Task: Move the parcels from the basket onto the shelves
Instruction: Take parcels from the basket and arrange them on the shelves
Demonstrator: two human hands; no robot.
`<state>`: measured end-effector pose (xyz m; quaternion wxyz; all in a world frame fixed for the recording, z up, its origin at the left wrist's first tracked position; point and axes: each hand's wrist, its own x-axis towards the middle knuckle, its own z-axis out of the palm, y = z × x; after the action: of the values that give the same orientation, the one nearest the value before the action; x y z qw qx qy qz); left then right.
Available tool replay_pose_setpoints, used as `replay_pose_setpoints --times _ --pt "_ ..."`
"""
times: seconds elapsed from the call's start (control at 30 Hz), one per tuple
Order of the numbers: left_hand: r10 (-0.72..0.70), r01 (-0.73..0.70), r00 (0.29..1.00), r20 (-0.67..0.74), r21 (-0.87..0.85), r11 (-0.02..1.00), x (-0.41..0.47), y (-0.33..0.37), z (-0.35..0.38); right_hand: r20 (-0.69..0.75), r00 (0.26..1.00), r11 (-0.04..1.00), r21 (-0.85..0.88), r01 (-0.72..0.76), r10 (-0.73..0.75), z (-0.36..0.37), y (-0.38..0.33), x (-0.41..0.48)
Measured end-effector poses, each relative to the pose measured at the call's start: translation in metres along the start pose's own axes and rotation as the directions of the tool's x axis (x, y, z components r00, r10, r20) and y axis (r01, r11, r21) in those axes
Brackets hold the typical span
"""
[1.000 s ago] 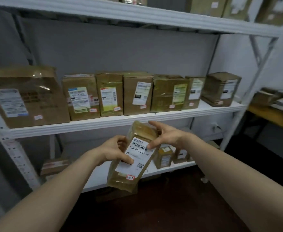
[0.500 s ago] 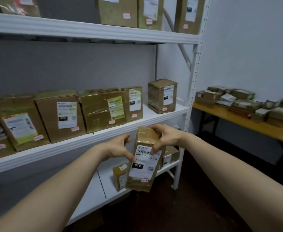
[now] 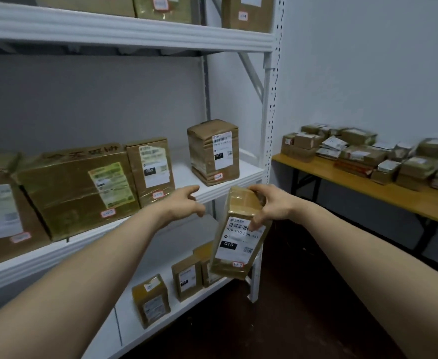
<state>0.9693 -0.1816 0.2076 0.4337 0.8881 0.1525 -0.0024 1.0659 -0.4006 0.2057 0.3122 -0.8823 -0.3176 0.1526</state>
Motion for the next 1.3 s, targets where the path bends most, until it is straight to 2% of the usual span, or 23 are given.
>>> replay_pose_setpoints --times 0.23,0.33,0.43,0.5,0.57,0.63,0.9,1.03,1.13,1.3 --pt "0.093 -0.091 0.967 -0.236 0.019 0.996 0.098 0.024 -0.014 -0.007 1.000 0.997 -0.073 -0.030 0.029 -0.055 0.015 0.073" --pt "0.160 -0.121 0.927 -0.338 0.136 0.983 0.138 0.038 -0.019 -0.021 1.000 0.994 -0.110 -0.022 0.019 -0.087 0.015 0.101" --pt "0.221 -0.092 0.879 -0.424 0.304 0.948 0.171 0.051 -0.022 -0.052 0.999 0.990 -0.136 -0.018 0.011 -0.116 0.020 0.127" --pt "0.273 -0.057 0.863 -0.424 0.457 0.888 0.186 0.057 -0.018 -0.069 0.998 0.986 -0.167 -0.013 0.001 -0.133 0.025 0.144" --pt "0.368 -0.030 0.835 -0.410 0.634 0.773 0.200 0.066 -0.014 -0.065 0.998 0.979 -0.203 0.004 -0.018 -0.152 0.030 0.163" --pt "0.428 -0.002 0.811 -0.399 0.730 0.683 0.217 0.074 -0.010 -0.054 0.997 0.968 -0.245 0.045 -0.060 -0.169 0.034 0.183" --pt "0.277 0.206 0.846 -0.456 0.757 0.620 0.267 0.102 0.010 0.032 0.979 0.876 -0.443 0.193 -0.200 -0.219 0.057 0.266" --pt "0.132 0.289 0.868 -0.479 0.704 0.649 0.273 0.105 0.015 0.126 0.958 0.828 -0.481 0.287 -0.259 -0.220 0.054 0.291" --pt "0.080 0.314 0.869 -0.488 0.669 0.674 0.274 0.105 0.018 0.178 0.947 0.803 -0.502 0.322 -0.268 -0.215 0.051 0.306" --pt "0.088 0.302 0.860 -0.502 0.641 0.706 0.277 0.105 0.014 0.196 0.942 0.791 -0.512 0.336 -0.273 -0.207 0.050 0.332"
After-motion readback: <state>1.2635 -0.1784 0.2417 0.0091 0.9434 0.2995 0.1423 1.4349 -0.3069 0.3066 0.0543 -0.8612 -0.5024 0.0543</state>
